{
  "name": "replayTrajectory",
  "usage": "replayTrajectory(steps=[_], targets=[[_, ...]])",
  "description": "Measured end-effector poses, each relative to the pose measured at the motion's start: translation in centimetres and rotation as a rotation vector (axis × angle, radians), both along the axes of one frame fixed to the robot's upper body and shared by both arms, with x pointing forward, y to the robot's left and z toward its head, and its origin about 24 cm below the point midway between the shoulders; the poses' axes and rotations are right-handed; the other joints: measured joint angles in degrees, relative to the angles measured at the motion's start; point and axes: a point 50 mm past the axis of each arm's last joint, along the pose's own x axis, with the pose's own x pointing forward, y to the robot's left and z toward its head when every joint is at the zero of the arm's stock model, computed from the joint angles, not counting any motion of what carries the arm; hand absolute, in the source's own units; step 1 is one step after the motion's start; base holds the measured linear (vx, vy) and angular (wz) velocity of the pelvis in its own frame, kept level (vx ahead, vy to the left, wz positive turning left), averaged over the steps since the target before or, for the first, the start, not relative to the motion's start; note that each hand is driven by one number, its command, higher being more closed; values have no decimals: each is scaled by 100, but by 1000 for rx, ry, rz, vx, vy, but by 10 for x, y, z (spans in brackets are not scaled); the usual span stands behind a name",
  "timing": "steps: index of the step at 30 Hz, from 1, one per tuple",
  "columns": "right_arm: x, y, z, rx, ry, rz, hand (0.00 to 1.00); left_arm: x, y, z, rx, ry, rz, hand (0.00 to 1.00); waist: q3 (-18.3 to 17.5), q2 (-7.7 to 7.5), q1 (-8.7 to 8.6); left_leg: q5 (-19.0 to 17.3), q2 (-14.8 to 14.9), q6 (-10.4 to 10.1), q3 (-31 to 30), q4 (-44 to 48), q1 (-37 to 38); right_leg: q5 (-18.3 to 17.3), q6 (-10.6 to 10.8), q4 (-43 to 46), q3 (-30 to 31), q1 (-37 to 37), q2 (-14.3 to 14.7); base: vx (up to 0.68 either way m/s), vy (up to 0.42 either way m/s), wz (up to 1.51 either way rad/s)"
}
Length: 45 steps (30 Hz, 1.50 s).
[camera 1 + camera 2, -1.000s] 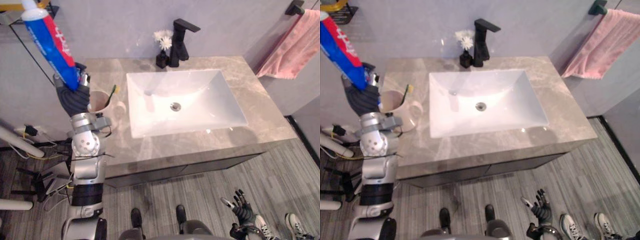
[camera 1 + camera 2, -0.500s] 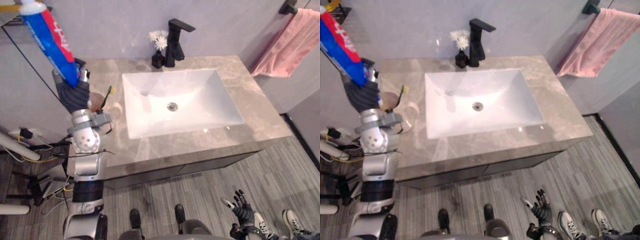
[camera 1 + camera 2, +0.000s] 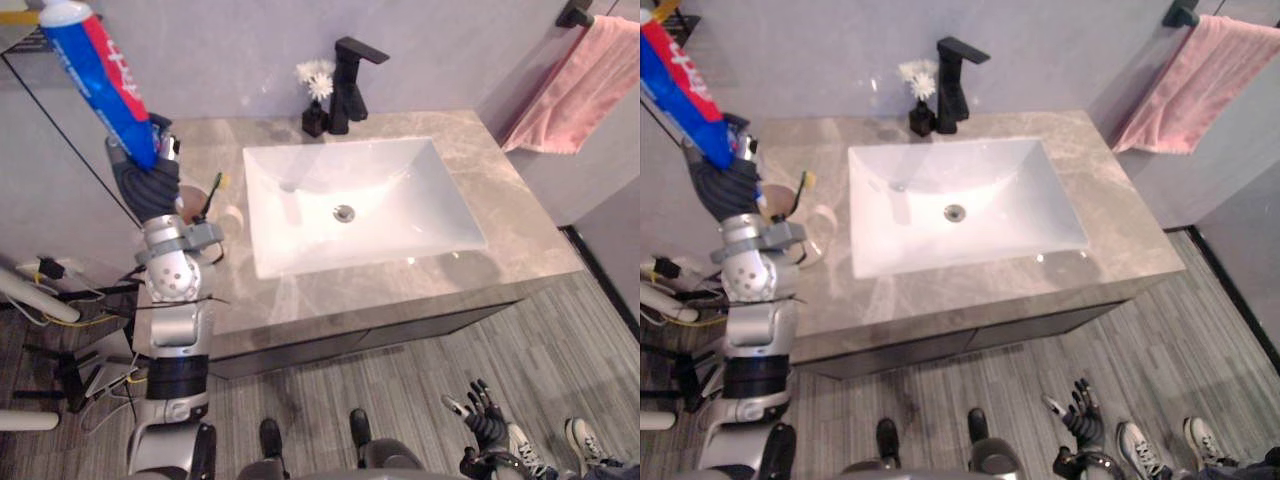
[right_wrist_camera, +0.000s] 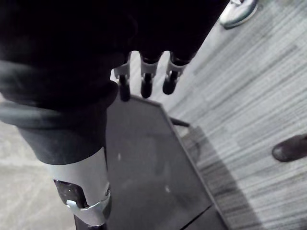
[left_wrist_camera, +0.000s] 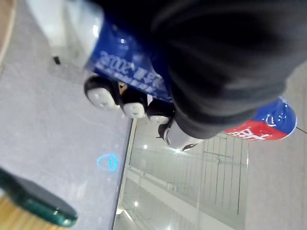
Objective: Organize washtable
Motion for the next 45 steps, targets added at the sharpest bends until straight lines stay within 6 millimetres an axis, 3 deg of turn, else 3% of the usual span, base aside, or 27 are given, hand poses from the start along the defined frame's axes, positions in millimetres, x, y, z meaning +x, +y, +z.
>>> replayTrajectory(steps=[14,20,36,41,45], targets=[[0,0,0,0,0,1,0,-1,3,-1,-2,3,9,0,-14,48,7,0,-1,0,-9,-26,12,0,0,0,-6,19,0,0,0,0],[0,-1,0,-1,0,2,0,-1,3,-1,-2,3,9,0,-66,141,7,1,0,2,-18,-27,14,0,0,0,-14,25,0,0,0,0],[0,-4,1,2,-7,14,0,-3,3,-5,2,13,11,0,-77,137,10,20,-2,27,-78,-27,34,1,1,-5,-61,80,-3,0,0,1],[-1,-4,1,3,-7,13,0,-22,3,9,27,-76,14,0,-96,165,12,23,-6,31,-100,-29,87,-2,1,-9,-90,147,-1,-2,0,1],[-8,-7,0,4,10,11,0,-44,9,10,65,-119,46,0,-173,301,17,24,-11,32,-183,-30,101,-31,3,-1,-217,215,-8,-11,-5,14]])
